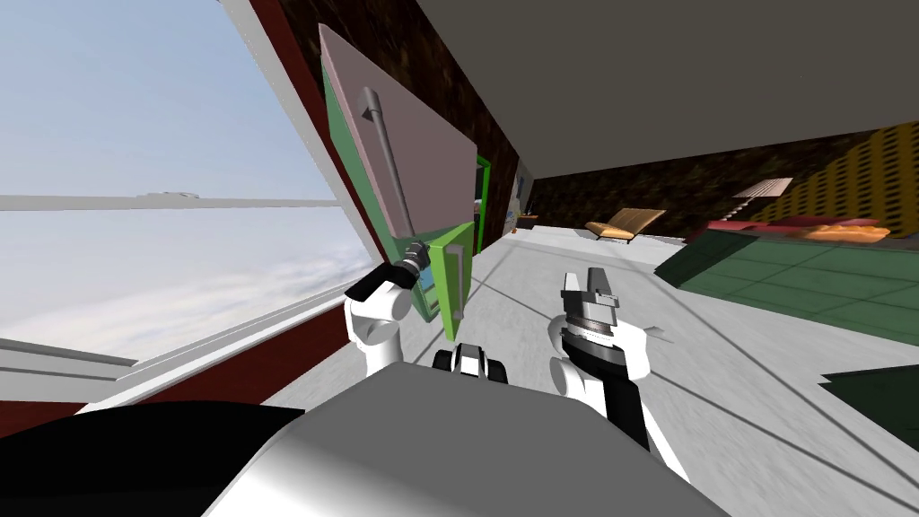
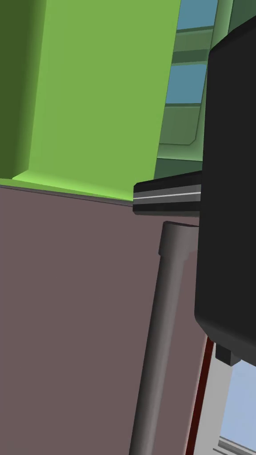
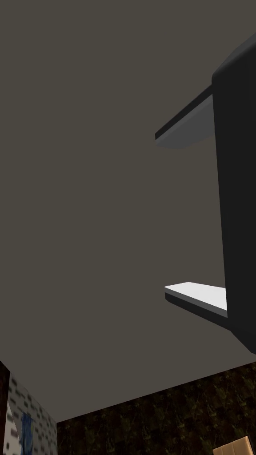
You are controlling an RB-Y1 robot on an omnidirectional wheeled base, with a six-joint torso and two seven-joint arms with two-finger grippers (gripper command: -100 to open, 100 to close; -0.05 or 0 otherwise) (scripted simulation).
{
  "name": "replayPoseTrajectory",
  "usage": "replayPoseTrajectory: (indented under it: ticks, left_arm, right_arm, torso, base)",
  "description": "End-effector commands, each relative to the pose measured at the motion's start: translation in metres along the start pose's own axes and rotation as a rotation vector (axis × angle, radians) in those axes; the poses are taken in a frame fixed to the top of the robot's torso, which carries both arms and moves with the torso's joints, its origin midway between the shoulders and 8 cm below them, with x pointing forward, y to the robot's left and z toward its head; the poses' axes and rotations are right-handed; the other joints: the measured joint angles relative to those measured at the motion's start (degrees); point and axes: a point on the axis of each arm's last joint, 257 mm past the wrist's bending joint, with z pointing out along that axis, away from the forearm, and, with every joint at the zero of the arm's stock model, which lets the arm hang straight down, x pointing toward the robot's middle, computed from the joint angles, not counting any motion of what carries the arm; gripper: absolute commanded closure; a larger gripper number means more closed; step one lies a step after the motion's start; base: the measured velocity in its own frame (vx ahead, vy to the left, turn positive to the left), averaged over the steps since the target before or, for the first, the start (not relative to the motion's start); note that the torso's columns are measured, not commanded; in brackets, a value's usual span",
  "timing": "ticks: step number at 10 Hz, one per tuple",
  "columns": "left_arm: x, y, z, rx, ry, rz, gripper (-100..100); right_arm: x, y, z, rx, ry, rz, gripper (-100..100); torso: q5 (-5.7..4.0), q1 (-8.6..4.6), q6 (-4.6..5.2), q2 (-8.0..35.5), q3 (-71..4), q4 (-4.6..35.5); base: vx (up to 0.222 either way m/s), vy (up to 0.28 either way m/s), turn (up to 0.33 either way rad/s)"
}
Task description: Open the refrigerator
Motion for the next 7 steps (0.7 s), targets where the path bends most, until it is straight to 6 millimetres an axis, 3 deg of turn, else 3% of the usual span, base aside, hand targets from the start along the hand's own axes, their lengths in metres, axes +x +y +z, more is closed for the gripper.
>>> replayPoseTrajectory:
  ticks: [1, 2, 3, 5, 7]
  left_arm:
    - [-0.013, -0.01, -0.003, 0.023, -0.037, -0.001, 100]
    - [-0.01, -0.005, -0.002, 0.014, -0.025, 0.0, 100]
    - [-0.013, 0.007, 0.006, -0.02, -0.025, 0.035, -100]
    - [-0.014, 0.015, 0.011, -0.044, -0.023, 0.059, -100]
    - [-0.017, 0.028, 0.021, -0.086, -0.018, 0.098, -100]
  right_arm:
    - [0.0, 0.0, 0.0, 0.0, 0.0, 0.0, 0]
    - [0.0, 0.0, 0.0, 0.0, 0.0, 0.0, 0]
    - [0.0, 0.0, 0.0, 0.0, 0.0, 0.0, 0]
    - [0.0, 0.0, 0.0, 0.0, 0.001, -0.001, 0]
    - [0.0, 0.0, 0.0, 0.0, 0.001, -0.001, 0]
  torso:
    - [0.12, 0.42, -0.02, 0.15, 0.09, 0.01]
    - [0.24, 0.51, -0.18, 0.34, 0.26, -0.01]
    - [0.4, 0.98, -0.27, 0.43, 0.37, -0.03]
    - [0.7, 1.41, -0.33, -0.06, 0.1, -0.47]
    - [0.42, 0.75, -0.27, -0.05, 0.06, -0.32]
  base:
    - [-0.062, -0.264, 0.053]
    - [-0.025, -0.136, 0.022]
    - [0.001, -0.018, -0.017]
    - [0.001, 0.038, -0.002]
    - [0.008, 0.061, -0.017]
